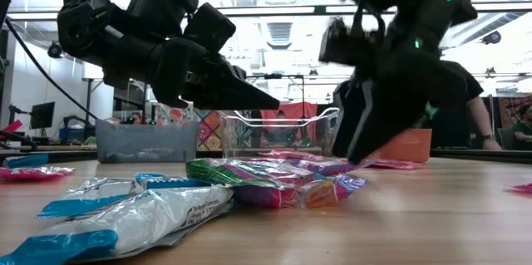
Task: Sort candy
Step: Put the blue gummy into the orange bin
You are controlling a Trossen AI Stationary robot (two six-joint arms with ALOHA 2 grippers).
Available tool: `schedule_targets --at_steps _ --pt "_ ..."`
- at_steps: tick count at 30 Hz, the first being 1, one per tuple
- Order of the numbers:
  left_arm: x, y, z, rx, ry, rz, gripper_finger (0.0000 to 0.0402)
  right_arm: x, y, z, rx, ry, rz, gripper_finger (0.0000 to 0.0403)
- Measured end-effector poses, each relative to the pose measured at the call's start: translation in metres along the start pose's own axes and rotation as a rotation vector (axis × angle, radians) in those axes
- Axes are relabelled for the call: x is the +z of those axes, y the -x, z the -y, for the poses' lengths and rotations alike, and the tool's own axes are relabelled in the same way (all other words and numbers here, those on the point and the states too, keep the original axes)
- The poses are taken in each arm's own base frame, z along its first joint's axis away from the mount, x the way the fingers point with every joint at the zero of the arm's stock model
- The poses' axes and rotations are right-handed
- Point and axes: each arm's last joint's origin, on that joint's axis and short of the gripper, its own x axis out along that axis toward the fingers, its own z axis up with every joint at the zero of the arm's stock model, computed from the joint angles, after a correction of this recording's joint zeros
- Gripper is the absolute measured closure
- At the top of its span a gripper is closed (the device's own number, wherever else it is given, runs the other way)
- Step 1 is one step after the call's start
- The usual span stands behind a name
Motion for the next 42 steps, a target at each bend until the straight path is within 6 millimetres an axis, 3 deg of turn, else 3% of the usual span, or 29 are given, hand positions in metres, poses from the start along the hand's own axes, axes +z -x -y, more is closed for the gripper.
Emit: schedule_targets --at_steps 4,8,12,19,20,27,37,42 --pt "0.000 0.000 0.000 0.000 0.004 0.002 0.0400 -0.003 -0.012 0.001 -0.020 -0.005 -0.015 0.0078" --pt "0.001 0.000 0.000 0.001 0.019 0.005 0.0400 -0.004 -0.016 0.008 -0.010 -0.052 -0.026 0.0107" --pt "0.001 0.000 0.000 0.001 0.026 0.009 0.0400 -0.003 -0.018 0.018 -0.013 -0.102 -0.032 0.0184" --pt "0.001 0.000 0.000 0.001 0.027 0.011 0.0400 -0.003 -0.019 0.024 -0.020 -0.083 -0.034 0.0369" --pt "0.001 0.000 0.000 0.001 0.028 0.012 0.0400 -0.003 -0.018 0.024 -0.018 -0.071 -0.032 0.0379" --pt "0.002 -0.001 0.000 0.001 -0.018 0.016 0.0380 0.006 -0.007 0.027 0.114 -0.143 0.001 0.0394" --pt "0.008 -0.003 0.000 -0.025 -0.090 0.039 0.0256 0.024 0.013 0.033 0.241 -0.303 0.112 0.0394" --pt "0.007 -0.003 0.000 -0.031 -0.108 0.034 0.0227 0.029 0.019 0.036 0.312 -0.338 0.144 0.0394"
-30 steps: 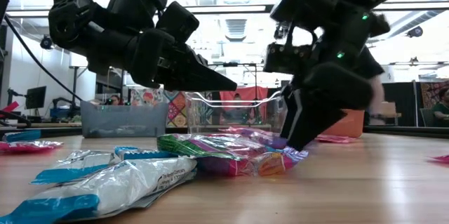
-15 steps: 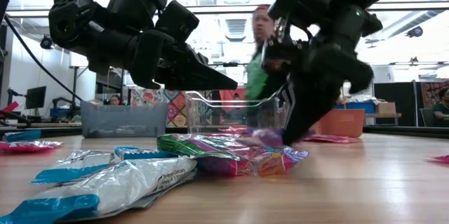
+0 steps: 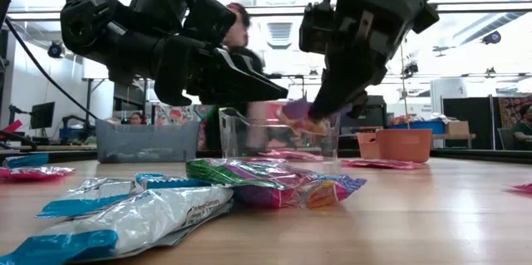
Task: Sort candy
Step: Put the blue gummy into the orange bin
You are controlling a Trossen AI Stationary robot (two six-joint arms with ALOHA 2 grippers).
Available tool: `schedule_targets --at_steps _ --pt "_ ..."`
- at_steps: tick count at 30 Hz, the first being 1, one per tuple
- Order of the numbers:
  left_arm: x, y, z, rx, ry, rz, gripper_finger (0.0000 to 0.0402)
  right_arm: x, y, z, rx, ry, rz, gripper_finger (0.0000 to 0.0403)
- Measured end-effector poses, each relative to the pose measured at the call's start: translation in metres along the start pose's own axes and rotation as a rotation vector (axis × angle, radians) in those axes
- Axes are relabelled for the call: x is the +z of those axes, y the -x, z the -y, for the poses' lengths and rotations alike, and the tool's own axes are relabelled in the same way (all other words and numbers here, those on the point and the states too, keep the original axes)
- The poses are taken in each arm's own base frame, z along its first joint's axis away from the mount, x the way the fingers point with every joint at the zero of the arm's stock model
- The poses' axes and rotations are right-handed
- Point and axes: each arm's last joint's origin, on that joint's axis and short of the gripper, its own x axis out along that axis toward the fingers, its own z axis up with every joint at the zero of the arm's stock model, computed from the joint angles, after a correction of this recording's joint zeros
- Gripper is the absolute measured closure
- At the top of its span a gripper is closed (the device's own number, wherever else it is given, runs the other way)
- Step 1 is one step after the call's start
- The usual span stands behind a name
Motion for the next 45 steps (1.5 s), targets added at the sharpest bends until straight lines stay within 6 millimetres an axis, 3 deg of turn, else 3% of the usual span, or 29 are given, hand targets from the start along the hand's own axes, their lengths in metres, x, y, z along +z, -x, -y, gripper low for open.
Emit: schedule_targets --at_steps 13,26,40,45 --pt "-0.002 0.000 0.001 -0.030 0.007 -0.010 0.0253 0.013 0.006 0.006 0.091 -0.147 0.068 0.0394" --pt "-0.003 0.001 -0.002 -0.022 0.000 -0.020 0.0252 0.007 0.007 0.012 0.069 -0.277 -0.010 0.0394" --pt "-0.003 0.001 -0.003 0.006 -0.069 -0.022 0.0253 0.026 0.015 0.023 0.163 -0.377 0.108 0.0394" --pt "-0.002 0.000 -0.003 0.016 -0.045 -0.021 0.0289 0.026 0.015 0.022 0.163 -0.367 0.107 0.0394"
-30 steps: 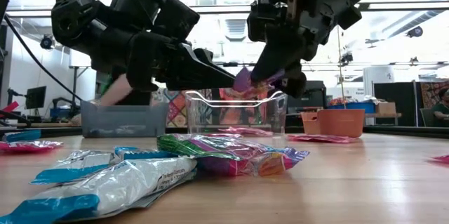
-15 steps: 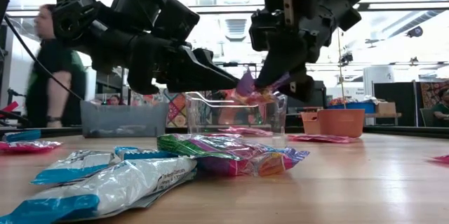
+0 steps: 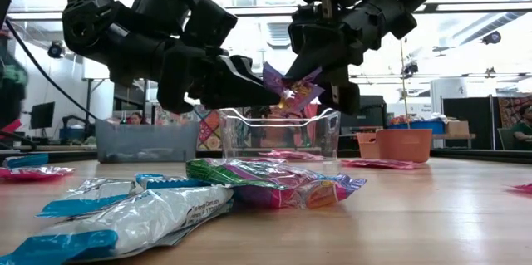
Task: Sort candy
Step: Put the blue gummy into the orange bin
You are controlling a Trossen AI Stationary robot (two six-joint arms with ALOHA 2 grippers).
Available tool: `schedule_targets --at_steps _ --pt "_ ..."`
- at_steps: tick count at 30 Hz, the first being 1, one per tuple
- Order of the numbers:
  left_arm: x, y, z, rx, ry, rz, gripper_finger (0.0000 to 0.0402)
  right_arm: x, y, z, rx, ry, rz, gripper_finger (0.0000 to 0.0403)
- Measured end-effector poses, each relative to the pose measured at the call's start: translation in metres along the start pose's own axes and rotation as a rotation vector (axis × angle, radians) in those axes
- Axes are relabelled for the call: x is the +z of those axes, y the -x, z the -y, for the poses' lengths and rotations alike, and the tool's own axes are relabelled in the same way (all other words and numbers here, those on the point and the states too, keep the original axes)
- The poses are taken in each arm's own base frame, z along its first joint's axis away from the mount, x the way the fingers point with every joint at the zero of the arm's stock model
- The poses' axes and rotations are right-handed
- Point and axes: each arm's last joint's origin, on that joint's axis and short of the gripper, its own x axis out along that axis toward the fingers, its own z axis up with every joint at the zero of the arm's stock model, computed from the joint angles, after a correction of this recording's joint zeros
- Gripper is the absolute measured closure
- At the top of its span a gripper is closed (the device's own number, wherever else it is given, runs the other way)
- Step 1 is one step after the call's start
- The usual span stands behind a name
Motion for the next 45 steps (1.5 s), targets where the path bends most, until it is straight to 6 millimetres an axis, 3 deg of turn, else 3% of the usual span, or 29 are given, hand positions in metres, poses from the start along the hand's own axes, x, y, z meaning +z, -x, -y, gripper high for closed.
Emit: schedule_targets --at_steps 5,11,20,25,33,38,45 --pt "0.000 0.000 -0.001 0.017 0.032 -0.006 0.0386 0.000 0.001 -0.001 0.000 0.053 0.004 0.0394" --pt "-0.005 0.002 0.000 0.010 0.126 -0.028 0.0397 0.002 0.007 -0.005 0.002 0.126 0.020 0.0362" --pt "-0.009 0.004 0.001 0.004 0.335 -0.044 0.0401 0.008 0.020 -0.014 -0.035 0.303 0.110 0.0236" --pt "-0.002 0.007 -0.001 0.012 0.440 -0.016 0.0401 0.009 0.043 -0.027 -0.042 0.378 0.131 0.0189" --pt "0.023 0.027 -0.010 0.069 0.473 0.075 0.0401 -0.011 0.073 -0.043 -0.266 0.499 0.122 0.0177" --pt "0.033 0.034 -0.014 0.121 0.470 0.113 0.0401 -0.015 0.068 -0.049 -0.280 0.533 0.156 0.0177" --pt "0.040 0.030 -0.017 0.124 0.463 0.143 0.0401 -0.008 0.047 -0.047 -0.279 0.590 0.237 0.0179"
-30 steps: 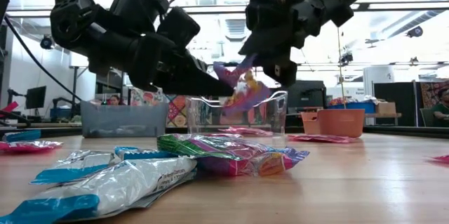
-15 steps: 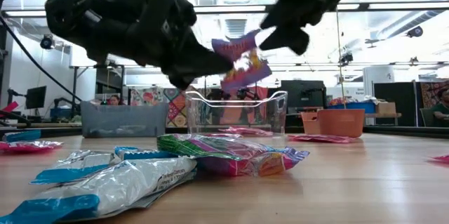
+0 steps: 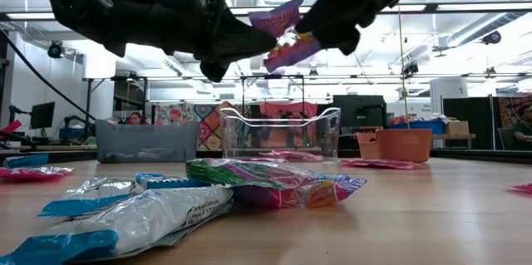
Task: Sort candy
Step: Put the blue gummy into the orange bin
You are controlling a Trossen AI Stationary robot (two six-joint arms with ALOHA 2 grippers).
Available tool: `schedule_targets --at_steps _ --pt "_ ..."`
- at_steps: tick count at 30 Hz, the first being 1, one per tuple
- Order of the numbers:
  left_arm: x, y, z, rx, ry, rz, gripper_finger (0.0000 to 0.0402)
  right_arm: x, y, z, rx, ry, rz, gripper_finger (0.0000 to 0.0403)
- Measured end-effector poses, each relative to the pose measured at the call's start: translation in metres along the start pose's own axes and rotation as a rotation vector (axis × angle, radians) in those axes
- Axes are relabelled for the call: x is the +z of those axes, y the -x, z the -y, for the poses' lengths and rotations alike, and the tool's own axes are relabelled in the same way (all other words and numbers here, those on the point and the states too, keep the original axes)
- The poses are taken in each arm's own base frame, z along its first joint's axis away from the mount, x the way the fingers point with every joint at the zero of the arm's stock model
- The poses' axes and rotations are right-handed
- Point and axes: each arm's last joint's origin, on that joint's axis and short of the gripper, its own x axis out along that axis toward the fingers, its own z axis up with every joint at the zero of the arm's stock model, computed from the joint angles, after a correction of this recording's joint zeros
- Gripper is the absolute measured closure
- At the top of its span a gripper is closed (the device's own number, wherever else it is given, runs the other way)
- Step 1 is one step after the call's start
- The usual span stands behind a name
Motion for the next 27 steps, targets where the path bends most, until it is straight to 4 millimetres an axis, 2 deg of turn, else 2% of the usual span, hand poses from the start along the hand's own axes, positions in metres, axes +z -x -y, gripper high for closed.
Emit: schedule_targets --at_steps 3,6,8,12,13,21,27 --pt "0.000 -0.003 0.000 0.000 -0.001 -0.001 0.0401 0.000 -0.009 0.000 0.004 0.016 0.020 0.0182" --pt "0.002 -0.004 0.000 -0.001 0.000 0.006 0.0401 0.000 -0.014 -0.001 0.005 0.018 0.022 0.0210" --pt "0.002 -0.004 0.000 0.000 0.002 0.005 0.0400 0.000 -0.015 -0.001 0.004 0.017 0.023 0.0250" --pt "0.002 -0.004 0.000 0.000 0.001 0.005 0.0377 0.002 -0.013 -0.001 0.005 0.018 0.027 0.0365" --pt "0.002 -0.003 0.000 0.000 0.000 0.005 0.0369 0.003 -0.012 -0.001 0.006 0.017 0.029 0.0377" --pt "0.011 0.006 -0.001 0.015 -0.100 -0.054 0.0298 0.015 0.003 0.003 -0.025 -0.114 -0.033 0.0394" --pt "0.026 0.024 -0.002 0.032 -0.135 -0.120 0.0272 0.017 0.020 0.033 -0.192 -0.226 -0.175 0.0394"
